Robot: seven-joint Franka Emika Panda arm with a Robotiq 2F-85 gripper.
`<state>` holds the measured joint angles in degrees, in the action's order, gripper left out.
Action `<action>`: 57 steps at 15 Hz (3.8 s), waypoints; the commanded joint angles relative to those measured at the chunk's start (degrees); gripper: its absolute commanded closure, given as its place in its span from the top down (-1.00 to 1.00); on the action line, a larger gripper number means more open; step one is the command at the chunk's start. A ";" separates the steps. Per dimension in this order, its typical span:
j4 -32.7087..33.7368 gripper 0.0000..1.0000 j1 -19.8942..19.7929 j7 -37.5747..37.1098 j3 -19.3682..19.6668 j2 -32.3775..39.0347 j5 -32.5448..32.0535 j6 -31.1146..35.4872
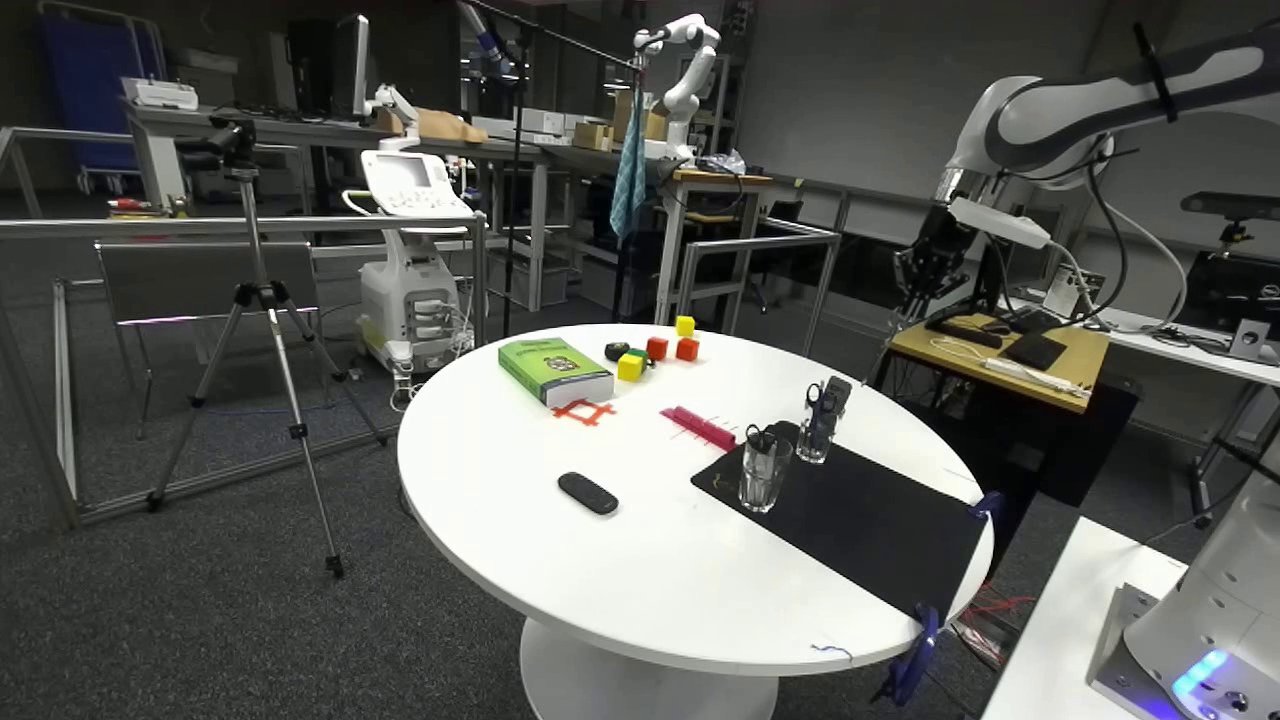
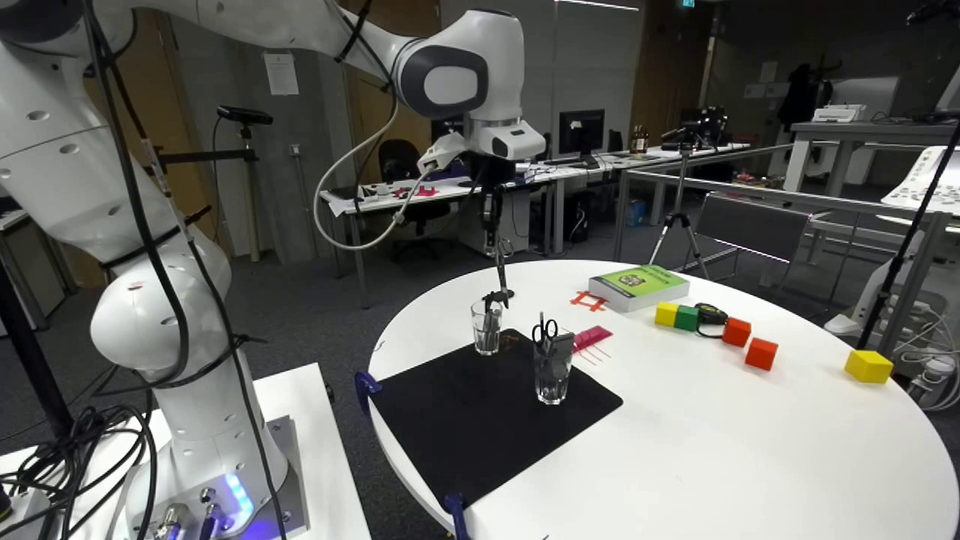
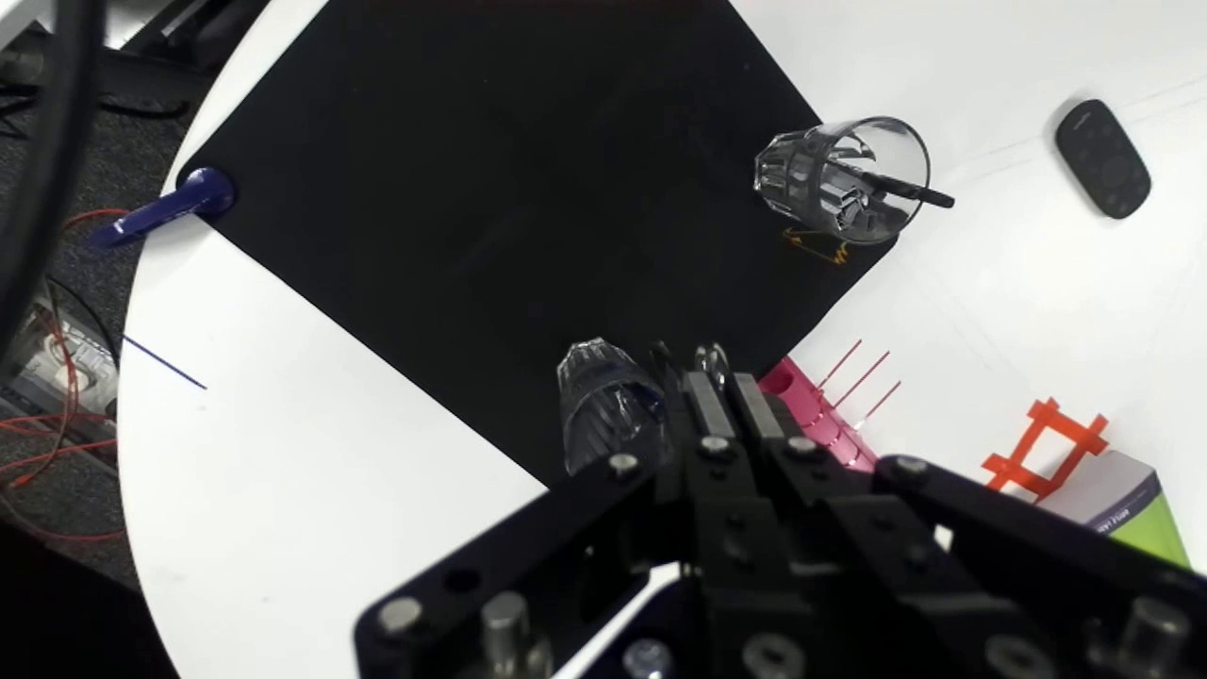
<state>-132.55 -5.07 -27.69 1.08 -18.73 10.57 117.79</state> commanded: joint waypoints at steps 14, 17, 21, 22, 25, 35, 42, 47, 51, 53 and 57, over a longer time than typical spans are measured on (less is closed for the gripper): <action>2.29 -0.98 -0.03 8.36 0.98 2.50 -0.58 -2.70; 3.45 -0.98 -0.04 13.69 1.97 4.51 -0.90 -4.00; 6.13 -0.98 -0.54 19.22 3.52 8.05 -2.32 -5.39; 6.98 -0.98 -0.73 19.98 3.89 8.88 -2.92 -5.76; 9.48 -0.98 -1.06 22.53 4.92 11.73 -5.11 -4.93; 16.11 -0.98 -0.61 26.86 5.20 19.71 -5.96 -2.48; 19.39 -0.98 -0.08 26.05 4.16 21.96 -3.33 -5.33; 19.94 -0.98 0.08 25.84 3.65 22.09 -2.92 -6.85; 20.19 -0.98 0.28 26.02 3.55 22.03 -3.00 -7.57; 20.35 -0.98 0.43 26.10 3.53 22.04 -2.84 -8.00; 20.78 -0.98 0.46 26.01 3.50 22.09 -3.02 -8.08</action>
<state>-114.34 -4.44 -2.54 4.61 2.61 6.82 112.43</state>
